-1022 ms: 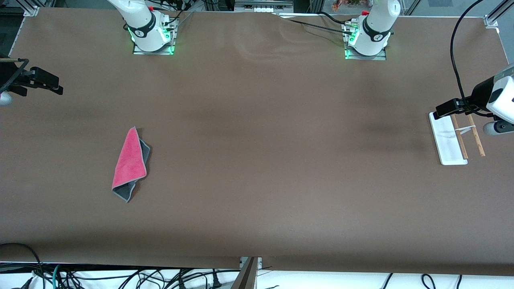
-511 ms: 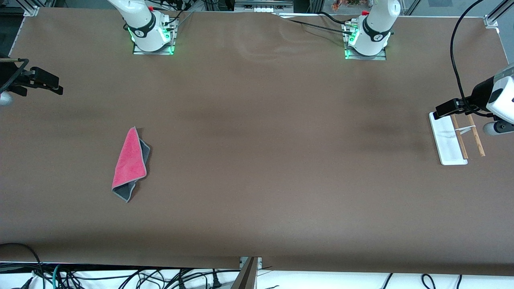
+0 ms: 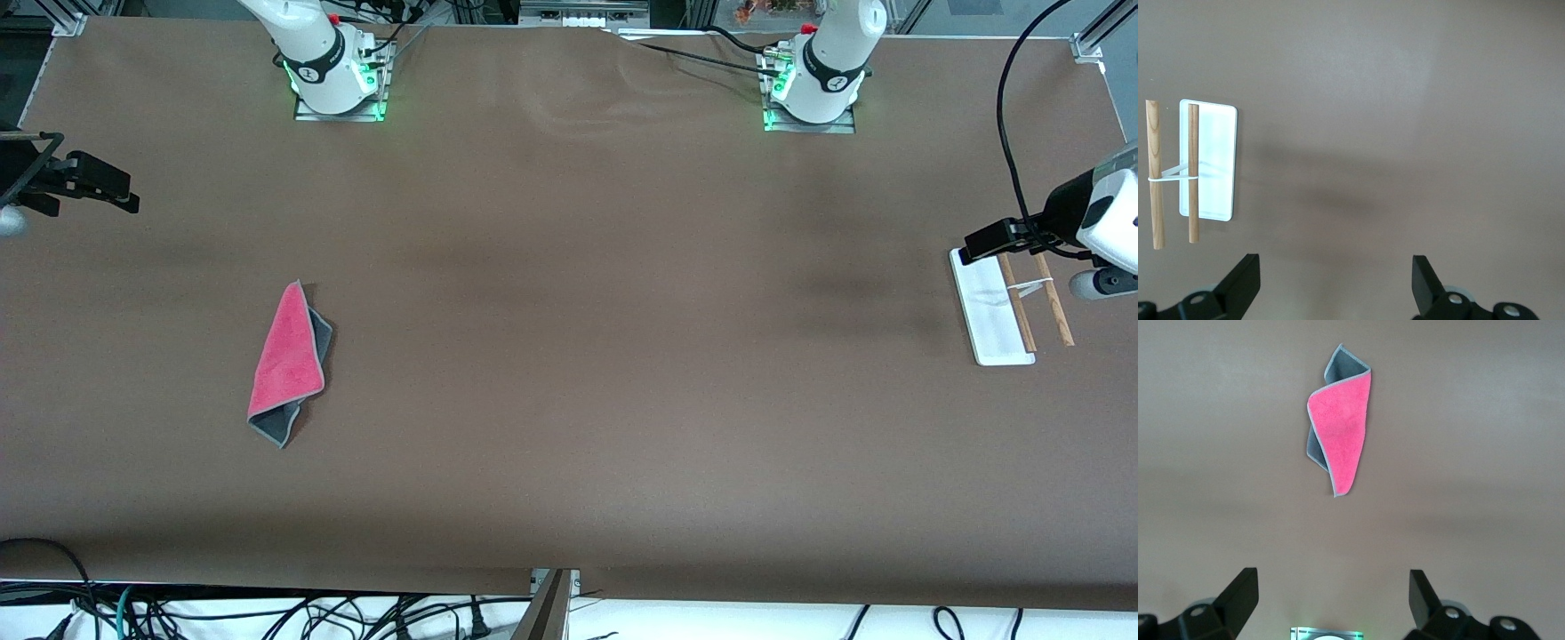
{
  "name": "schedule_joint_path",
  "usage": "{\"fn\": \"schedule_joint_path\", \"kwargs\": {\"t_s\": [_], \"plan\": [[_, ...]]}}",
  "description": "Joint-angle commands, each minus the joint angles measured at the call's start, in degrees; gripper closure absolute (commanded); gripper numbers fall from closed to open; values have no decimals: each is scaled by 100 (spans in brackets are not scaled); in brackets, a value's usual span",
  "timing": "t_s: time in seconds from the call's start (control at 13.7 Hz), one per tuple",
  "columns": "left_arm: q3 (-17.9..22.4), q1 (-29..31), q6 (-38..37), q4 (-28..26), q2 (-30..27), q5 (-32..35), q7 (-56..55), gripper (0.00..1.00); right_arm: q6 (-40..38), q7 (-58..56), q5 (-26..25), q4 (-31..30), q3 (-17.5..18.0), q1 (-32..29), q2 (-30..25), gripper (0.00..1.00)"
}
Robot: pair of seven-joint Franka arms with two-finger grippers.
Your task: Pass towel and hang on rack
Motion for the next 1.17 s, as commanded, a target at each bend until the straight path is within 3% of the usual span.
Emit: {"fn": "schedule_joint_path", "kwargs": {"t_s": [0.0, 0.22, 0.51, 1.09], "plan": [[-2, 28, -94, 127, 65, -110, 96, 0, 23, -98, -47, 69, 50, -58, 133, 0], [-2, 28, -94, 127, 65, -110, 96, 0, 32, -89, -64, 69, 50, -58, 151, 0], [7, 28, -85, 127, 74, -102, 88, 0, 128, -62, -135, 69, 58, -58, 633, 0], [42, 46, 38, 206, 153, -14, 96, 0, 1234, -80, -126, 60, 50, 74, 1653, 0]]}}
